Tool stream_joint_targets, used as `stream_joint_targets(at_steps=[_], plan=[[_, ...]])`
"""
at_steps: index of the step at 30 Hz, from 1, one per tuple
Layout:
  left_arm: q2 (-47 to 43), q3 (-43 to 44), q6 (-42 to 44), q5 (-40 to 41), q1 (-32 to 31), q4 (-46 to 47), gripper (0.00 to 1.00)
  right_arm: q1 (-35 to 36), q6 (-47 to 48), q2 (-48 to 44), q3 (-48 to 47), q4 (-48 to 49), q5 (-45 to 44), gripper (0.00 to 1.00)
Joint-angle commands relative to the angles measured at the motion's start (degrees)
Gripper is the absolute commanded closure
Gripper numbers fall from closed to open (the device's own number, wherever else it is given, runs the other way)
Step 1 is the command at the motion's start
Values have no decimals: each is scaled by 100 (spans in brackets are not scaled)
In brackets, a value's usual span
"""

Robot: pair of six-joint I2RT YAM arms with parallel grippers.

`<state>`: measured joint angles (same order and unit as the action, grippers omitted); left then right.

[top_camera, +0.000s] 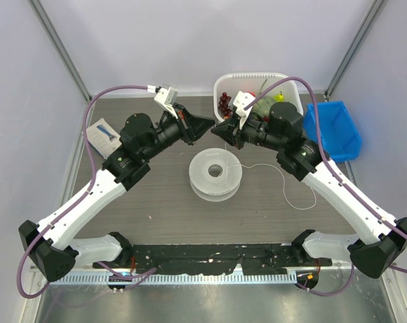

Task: Wrap the cables

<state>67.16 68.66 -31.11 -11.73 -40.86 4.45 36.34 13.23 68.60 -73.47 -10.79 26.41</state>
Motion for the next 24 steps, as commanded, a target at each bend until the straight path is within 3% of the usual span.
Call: stream_joint_targets(at_steps=[1,4,9,10,14,15,24], plan=[[-159,77,-18,-23,-18,329,100,31,74,-163,8,138,-128,87],[-141,77,-35,-31,-18,302,100,40,48,-171,-9,182,-119,98],[-150,42,9,39,-10,171,100,31,30,-268,78,261,-171,99],[-159,59,9,126,-10,57,95,31,30,-277,96,270,-189,99],[-89,313,-105,49,305,-688,51,-109,-128,-321,88,112,-304,99],[-71,375,-114,-109,429,-961,45,-179,-154,-321,61,7,-312,99],[376,-98,-397,-1604,2134,-2034,29,-2216,-612,-207,-562,-82,92,99]])
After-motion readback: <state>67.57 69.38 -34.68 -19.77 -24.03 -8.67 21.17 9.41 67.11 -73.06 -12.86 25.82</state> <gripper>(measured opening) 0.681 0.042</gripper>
